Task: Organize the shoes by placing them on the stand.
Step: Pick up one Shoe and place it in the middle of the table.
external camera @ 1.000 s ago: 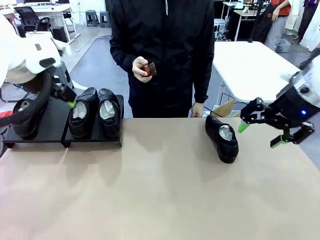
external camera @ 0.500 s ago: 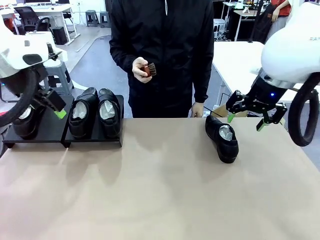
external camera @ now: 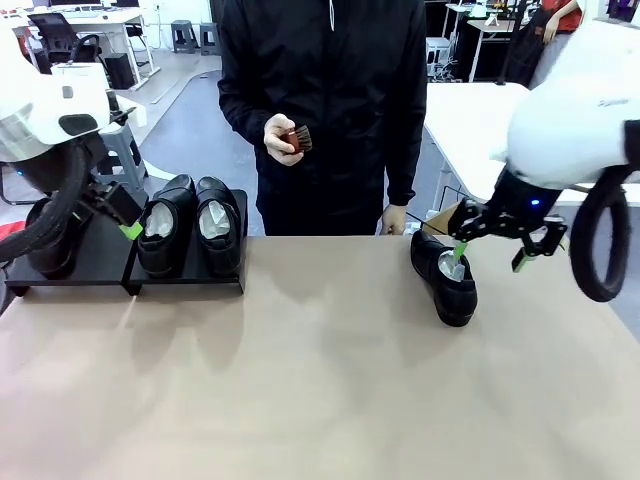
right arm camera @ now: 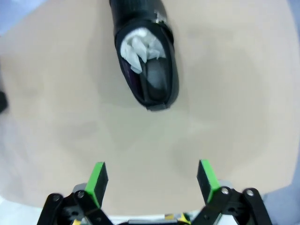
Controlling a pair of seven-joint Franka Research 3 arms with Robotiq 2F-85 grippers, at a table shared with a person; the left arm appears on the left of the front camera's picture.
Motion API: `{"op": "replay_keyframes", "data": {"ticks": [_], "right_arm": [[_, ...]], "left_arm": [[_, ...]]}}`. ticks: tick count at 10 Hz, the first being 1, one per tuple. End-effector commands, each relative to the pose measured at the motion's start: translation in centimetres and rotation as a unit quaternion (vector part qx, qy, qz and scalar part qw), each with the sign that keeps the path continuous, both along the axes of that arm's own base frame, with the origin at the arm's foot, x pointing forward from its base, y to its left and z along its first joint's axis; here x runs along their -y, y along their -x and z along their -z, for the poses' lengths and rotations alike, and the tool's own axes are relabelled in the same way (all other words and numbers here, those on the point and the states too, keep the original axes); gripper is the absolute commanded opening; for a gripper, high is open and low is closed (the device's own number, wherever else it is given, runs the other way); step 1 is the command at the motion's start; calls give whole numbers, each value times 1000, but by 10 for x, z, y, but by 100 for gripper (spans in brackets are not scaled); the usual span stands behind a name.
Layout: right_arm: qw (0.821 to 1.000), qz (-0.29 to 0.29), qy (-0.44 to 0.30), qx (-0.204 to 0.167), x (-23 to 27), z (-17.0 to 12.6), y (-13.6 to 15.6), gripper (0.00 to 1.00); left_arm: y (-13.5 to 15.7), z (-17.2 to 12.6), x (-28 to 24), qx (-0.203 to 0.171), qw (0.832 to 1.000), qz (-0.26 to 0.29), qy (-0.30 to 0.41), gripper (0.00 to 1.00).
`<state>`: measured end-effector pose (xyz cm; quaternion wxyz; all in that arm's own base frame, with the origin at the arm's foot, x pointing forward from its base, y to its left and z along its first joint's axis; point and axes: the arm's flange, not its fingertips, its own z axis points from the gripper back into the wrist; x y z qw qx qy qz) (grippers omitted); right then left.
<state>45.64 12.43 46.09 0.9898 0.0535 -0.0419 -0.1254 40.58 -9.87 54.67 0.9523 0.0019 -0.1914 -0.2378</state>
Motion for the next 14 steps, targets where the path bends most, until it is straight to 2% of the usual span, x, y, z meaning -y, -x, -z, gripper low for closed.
{"op": "replay_keyframes", "data": {"ticks": [1,2,6,12,14], "right_arm": [[999,-5,44,20,-31,6,-40,100],[999,-10,49,21,-43,16,-52,100],[997,-37,61,-32,-63,59,-72,100],[996,-71,54,-14,-57,101,-97,100],[995,-86,50,-16,-57,106,-100,100]], "left_arm": [[1,2,-2,3,1000,-2,10,100],[1,2,-2,3,1000,-2,10,100],[1,2,-2,3,1000,-2,10,100],[1,2,-2,3,1000,-2,10,100],[1,2,-2,3,1000,-2,10,100]]}}
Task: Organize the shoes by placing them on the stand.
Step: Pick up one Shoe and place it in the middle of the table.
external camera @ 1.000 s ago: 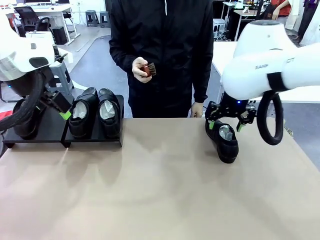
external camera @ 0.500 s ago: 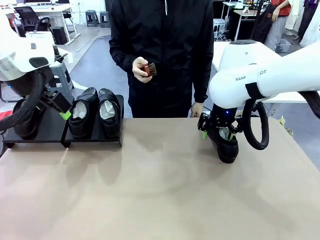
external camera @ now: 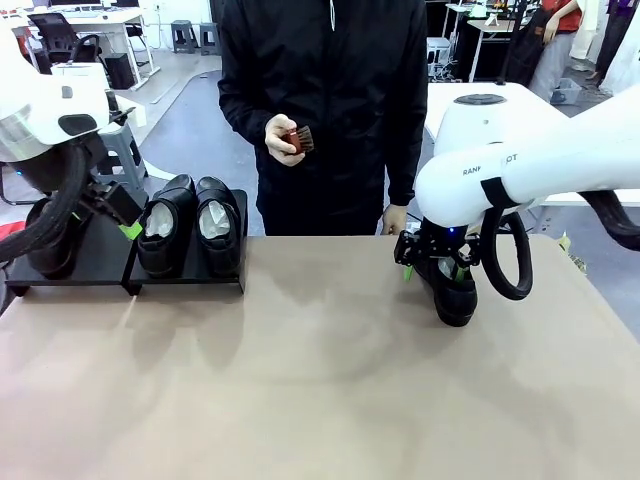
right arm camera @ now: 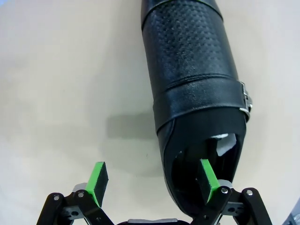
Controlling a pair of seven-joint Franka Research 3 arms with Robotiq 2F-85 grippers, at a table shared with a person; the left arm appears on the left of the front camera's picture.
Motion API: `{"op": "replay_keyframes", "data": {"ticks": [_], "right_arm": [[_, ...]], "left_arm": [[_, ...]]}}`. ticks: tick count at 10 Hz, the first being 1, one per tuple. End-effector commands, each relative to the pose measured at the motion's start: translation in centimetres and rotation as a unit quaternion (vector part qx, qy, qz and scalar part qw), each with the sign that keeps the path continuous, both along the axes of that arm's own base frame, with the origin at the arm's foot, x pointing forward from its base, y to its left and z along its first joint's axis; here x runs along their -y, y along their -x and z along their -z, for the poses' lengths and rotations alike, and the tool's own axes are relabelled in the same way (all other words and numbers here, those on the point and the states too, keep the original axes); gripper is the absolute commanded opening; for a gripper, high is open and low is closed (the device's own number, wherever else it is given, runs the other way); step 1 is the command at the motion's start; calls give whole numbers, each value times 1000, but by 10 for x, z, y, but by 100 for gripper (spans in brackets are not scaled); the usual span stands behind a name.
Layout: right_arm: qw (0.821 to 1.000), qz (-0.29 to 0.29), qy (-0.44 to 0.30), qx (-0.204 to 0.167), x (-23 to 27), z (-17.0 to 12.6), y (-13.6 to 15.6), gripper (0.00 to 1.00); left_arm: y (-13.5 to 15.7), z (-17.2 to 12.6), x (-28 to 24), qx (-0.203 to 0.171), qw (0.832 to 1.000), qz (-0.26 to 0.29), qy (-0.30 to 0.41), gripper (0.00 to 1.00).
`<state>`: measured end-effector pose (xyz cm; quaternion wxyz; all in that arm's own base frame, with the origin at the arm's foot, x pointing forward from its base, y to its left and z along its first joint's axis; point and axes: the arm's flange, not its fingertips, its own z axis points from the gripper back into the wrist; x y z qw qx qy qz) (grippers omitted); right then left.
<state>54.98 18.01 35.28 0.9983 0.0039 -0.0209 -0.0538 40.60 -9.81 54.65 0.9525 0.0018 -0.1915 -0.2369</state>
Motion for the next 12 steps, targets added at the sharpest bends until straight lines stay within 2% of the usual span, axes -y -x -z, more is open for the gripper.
{"op": "replay_keyframes", "data": {"ticks": [1,2,3,5,8,12], "right_arm": [[999,-34,1,9,-2,-2,-9,100],[999,-51,5,10,-2,-2,-11,100],[998,-63,10,18,-3,-2,-10,85],[998,-50,16,19,-3,-3,-10,46],[998,-53,20,10,-1,1,-11,0],[998,-45,35,1,2,7,-14,0]], "left_arm": [[1,1,-1,3,1000,-1,10,100],[1,1,-1,3,1000,-1,10,100],[1,1,-1,3,1000,-1,10,100],[1,1,-1,3,1000,-1,10,100],[1,1,-1,3,1000,-1,10,100],[1,1,-1,3,1000,-1,10,100]]}}
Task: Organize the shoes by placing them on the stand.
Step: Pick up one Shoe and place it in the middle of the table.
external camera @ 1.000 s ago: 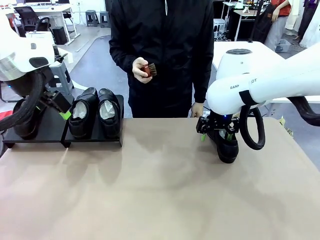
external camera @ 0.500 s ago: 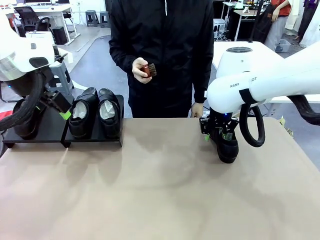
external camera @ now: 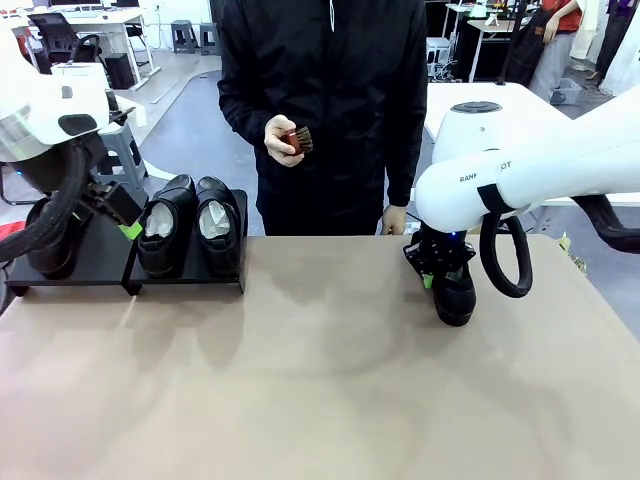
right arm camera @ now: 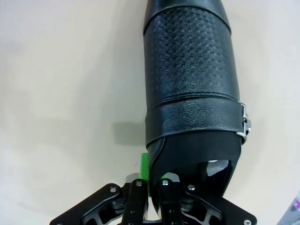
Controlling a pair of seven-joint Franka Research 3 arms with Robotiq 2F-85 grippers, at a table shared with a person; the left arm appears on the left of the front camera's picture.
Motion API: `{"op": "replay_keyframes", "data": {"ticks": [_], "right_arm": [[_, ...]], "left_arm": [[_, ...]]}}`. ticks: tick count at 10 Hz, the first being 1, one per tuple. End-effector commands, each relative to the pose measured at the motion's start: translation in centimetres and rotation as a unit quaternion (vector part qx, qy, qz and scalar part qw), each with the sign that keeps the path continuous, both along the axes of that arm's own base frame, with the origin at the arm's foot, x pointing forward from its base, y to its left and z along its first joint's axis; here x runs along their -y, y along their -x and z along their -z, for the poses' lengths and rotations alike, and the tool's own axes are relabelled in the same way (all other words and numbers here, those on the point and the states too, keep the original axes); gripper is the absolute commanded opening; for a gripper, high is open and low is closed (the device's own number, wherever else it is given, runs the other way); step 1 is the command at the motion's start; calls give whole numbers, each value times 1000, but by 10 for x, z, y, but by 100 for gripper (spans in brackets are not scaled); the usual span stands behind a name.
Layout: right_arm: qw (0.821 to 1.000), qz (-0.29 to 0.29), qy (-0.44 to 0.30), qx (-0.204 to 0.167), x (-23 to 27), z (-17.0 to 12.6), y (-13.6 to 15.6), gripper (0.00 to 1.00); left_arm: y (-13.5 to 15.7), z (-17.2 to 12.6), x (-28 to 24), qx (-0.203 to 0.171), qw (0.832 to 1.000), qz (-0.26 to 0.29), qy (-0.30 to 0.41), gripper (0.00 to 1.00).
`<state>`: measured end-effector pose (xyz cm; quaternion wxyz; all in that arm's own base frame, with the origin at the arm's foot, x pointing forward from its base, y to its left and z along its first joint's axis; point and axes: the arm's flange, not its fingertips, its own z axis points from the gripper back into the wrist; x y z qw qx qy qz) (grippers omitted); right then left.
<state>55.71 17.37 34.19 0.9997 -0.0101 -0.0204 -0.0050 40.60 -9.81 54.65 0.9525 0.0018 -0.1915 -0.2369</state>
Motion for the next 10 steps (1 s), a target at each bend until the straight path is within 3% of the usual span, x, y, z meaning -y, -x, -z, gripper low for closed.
{"op": "replay_keyframes", "data": {"ticks": [1,3,6,8,10], "right_arm": [[1000,6,22,2,-3,-2,-7,0],[999,17,18,20,-5,-20,4,0],[994,97,-29,39,-33,-90,62,0],[996,53,-71,32,-68,-110,113,0],[994,13,-105,-13,-105,-100,154,0]], "left_arm": [[1,1,-1,3,1000,-1,10,100],[1,1,-1,3,1000,-1,10,100],[1,1,-1,3,1000,-1,10,100],[1,1,-1,3,1000,-1,10,100],[1,1,-1,3,1000,-1,10,100]]}}
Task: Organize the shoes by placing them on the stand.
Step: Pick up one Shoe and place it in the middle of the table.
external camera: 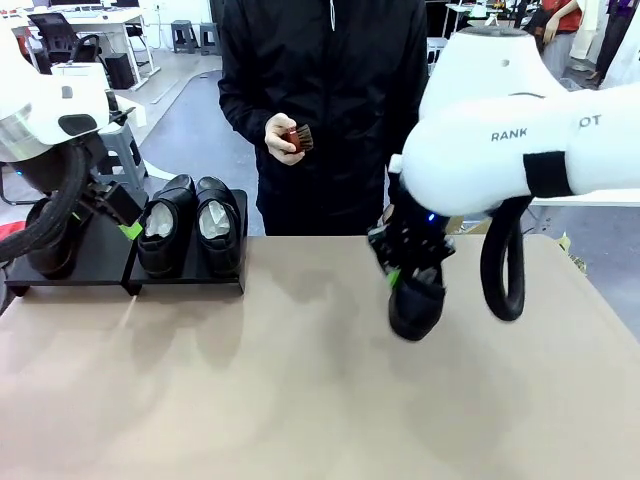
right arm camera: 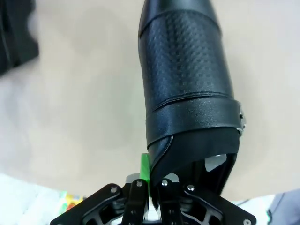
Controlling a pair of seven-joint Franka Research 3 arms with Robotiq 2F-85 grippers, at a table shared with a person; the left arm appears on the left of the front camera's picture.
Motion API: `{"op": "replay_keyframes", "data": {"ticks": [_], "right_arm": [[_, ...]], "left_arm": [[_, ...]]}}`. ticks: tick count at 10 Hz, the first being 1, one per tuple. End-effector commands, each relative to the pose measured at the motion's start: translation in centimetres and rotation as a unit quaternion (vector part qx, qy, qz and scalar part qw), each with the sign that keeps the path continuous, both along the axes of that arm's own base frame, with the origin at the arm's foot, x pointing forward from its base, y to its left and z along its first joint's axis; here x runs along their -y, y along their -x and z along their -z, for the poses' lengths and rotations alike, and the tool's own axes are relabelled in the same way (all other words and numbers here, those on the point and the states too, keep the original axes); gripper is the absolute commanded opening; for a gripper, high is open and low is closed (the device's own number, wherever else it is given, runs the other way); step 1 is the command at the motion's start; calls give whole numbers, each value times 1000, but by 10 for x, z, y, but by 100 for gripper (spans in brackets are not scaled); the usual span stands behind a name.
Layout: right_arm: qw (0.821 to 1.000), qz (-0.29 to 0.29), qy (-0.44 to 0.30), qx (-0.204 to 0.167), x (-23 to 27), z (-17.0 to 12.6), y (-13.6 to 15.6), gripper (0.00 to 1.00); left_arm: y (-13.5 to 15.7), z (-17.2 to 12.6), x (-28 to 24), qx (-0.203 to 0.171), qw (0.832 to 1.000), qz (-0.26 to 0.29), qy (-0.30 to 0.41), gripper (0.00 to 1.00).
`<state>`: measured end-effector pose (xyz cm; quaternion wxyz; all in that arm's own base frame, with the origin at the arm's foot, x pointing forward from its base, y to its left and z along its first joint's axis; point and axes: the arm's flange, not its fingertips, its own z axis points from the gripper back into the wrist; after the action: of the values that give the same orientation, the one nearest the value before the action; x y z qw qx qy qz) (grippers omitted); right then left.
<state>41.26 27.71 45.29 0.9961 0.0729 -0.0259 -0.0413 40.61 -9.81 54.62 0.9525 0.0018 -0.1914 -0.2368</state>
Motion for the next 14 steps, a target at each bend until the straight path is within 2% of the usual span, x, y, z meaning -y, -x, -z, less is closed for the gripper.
{"op": "replay_keyframes", "data": {"ticks": [1,4,6,7,10,12,13,14], "right_arm": [[998,-49,-15,-25,-18,18,24,0],[997,-75,-13,-29,-51,53,41,0],[995,-85,-3,-52,-61,70,46,0],[996,-73,-10,-59,-61,74,41,7],[993,-59,-19,-97,-59,90,26,54],[993,-51,-37,-98,-58,86,23,87],[993,-49,-50,-96,-55,77,23,100],[993,-40,-73,-89,-48,63,22,100]], "left_arm": [[1,1,-1,3,1000,-1,10,100],[1,1,-1,3,1000,-1,10,100],[1,1,-1,3,1000,-1,10,100],[1,1,-1,3,1000,-1,10,100],[1,1,-1,3,1000,-1,10,100],[1,1,-1,3,1000,-1,10,100],[1,1,-1,3,1000,-1,10,100],[1,1,-1,3,1000,-1,10,100]]}}
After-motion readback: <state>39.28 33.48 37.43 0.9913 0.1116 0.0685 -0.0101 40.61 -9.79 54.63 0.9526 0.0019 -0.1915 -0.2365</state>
